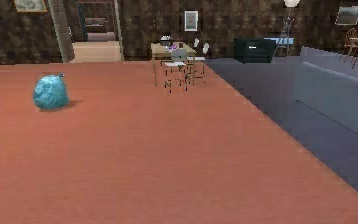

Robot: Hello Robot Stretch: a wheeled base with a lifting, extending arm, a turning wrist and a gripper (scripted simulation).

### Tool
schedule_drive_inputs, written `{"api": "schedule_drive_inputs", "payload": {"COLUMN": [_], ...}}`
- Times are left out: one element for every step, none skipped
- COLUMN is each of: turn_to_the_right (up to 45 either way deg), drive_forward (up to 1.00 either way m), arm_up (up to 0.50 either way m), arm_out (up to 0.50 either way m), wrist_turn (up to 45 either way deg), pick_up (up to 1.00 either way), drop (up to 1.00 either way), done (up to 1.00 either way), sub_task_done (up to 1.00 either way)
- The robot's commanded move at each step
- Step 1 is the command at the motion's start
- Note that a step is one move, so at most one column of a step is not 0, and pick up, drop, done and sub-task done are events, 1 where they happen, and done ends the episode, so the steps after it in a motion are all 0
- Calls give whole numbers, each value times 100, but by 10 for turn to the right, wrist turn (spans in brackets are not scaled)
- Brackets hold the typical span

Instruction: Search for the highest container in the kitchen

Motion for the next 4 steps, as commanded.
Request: {"api": "schedule_drive_inputs", "payload": {"turn_to_the_right": [-120, 0, 0, 0], "drive_forward": [0, 100, 100, 100], "arm_up": [0, 0, 0, 0], "arm_out": [0, 0, 0, 0], "wrist_turn": [0, 0, 0, 0], "pick_up": [0, 0, 0, 0], "drop": [0, 0, 0, 0], "done": [0, 0, 0, 0], "sub_task_done": [0, 0, 0, 0]}}
